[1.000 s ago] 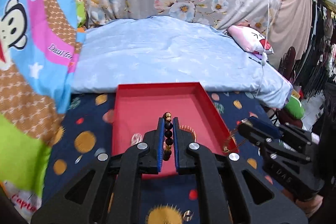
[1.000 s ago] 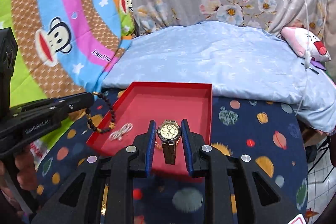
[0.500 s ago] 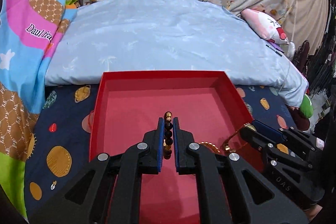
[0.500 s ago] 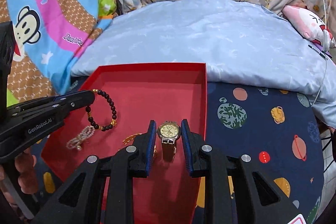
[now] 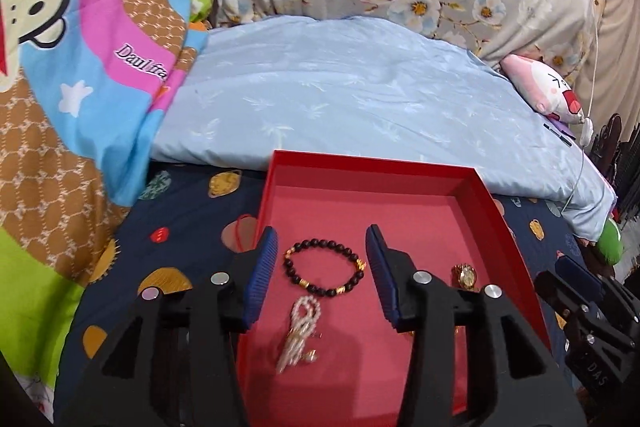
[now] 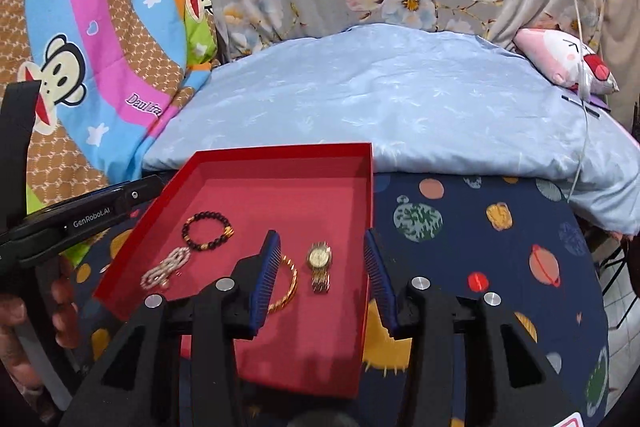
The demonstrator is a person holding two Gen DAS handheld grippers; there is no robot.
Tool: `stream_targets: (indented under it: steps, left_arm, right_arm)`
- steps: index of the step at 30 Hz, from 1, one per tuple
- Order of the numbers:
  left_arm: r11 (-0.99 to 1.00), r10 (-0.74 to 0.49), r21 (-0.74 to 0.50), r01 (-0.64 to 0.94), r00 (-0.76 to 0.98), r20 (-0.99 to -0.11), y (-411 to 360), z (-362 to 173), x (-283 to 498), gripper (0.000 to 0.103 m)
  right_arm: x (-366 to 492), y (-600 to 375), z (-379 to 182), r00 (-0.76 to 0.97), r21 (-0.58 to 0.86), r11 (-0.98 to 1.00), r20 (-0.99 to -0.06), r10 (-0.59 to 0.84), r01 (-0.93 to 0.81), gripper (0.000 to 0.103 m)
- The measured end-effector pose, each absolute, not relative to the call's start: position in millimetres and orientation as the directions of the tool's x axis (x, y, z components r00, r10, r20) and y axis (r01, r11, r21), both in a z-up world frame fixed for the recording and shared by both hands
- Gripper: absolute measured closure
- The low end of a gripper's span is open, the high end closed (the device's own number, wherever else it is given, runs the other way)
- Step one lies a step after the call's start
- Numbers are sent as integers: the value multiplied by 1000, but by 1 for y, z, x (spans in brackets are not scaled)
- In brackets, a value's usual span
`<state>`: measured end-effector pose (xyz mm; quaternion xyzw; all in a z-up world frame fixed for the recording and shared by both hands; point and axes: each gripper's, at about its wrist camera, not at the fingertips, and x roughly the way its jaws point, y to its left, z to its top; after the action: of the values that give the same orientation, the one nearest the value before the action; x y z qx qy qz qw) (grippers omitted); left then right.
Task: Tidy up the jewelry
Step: 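Open both tools to drop the watch and beaded bracelet into the tray, then grasp a gold ring with the left tool while the right tool moves toward the gold chain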
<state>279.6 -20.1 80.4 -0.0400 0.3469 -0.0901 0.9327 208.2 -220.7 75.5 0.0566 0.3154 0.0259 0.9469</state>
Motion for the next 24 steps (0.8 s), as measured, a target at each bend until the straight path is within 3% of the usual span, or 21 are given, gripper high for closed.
stream_targets:
  steps: [8,17,21,24]
  left_arm:
    - [977,-211,-160,140,737,-642,-4,77,202,55]
    - [973,-229,-176,148,708,-668,8,55,105,55]
    - [971,-239,-179,159,696,-677,8,44,72,46]
    - [974,-227,-151,170,695,-682,7,33,52,45]
  right_arm:
    - [134,-217,72,786,210,977,-597,161,-40,60]
    - [47,-207,41,721,236,971,-668,185,-31,60]
    - [22,-206,23,694,238,971,-697,180,-14,60]
    - [11,-208,16,688,253,967,-702,185,-2,60]
